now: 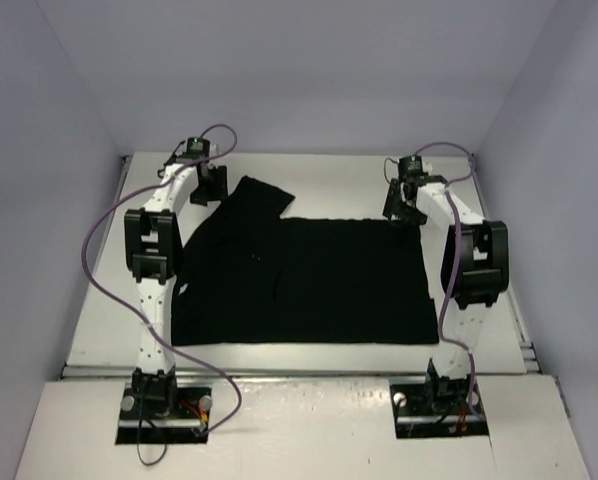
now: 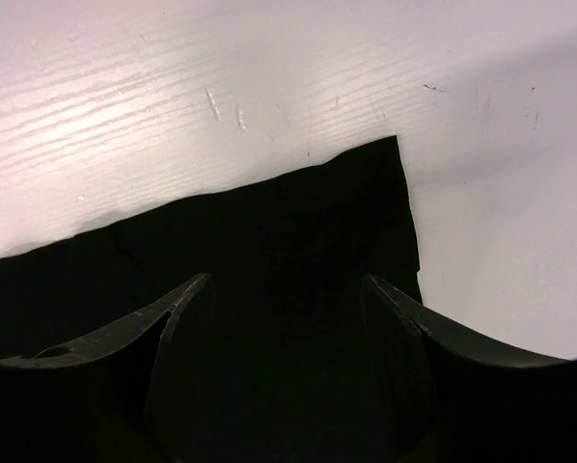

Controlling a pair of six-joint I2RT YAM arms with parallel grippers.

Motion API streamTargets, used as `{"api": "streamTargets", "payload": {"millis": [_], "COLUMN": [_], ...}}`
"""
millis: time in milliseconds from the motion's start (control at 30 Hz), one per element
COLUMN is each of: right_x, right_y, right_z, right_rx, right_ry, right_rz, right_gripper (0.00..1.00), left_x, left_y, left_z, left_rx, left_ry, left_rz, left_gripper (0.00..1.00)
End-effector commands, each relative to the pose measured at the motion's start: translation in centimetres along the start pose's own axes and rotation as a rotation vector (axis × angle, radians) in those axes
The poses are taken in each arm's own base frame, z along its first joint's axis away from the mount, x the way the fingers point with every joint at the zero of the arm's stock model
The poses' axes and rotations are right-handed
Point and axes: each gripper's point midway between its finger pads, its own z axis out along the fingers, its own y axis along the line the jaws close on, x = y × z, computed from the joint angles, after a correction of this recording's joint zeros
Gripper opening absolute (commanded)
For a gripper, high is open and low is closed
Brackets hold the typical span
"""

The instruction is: Fold and stack the t-shirts

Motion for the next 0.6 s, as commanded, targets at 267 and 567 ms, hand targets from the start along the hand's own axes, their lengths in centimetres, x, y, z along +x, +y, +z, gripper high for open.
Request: {"api": "streamTargets", "payload": {"millis": [267, 567], "right_x": [-1.7, -2.3], "right_y": [-2.1, -2.2], "right_z": [0.9, 3.4], "right_rx": [0.012, -0.041], "right_ry": [-0.038, -0.018], "right_rz": [-0.021, -0.024], "right_gripper": [0.60, 0.64], "left_x": [-5.2, -4.6], "left_y": [-2.5, -3.6], "left_z": [-3.0, -2.8], "left_rx": [0.054, 0.088], "left_ry": [-0.238, -0.224], "left_rz": [0.023, 0.027], "left_gripper": [0.54, 0.56]}}
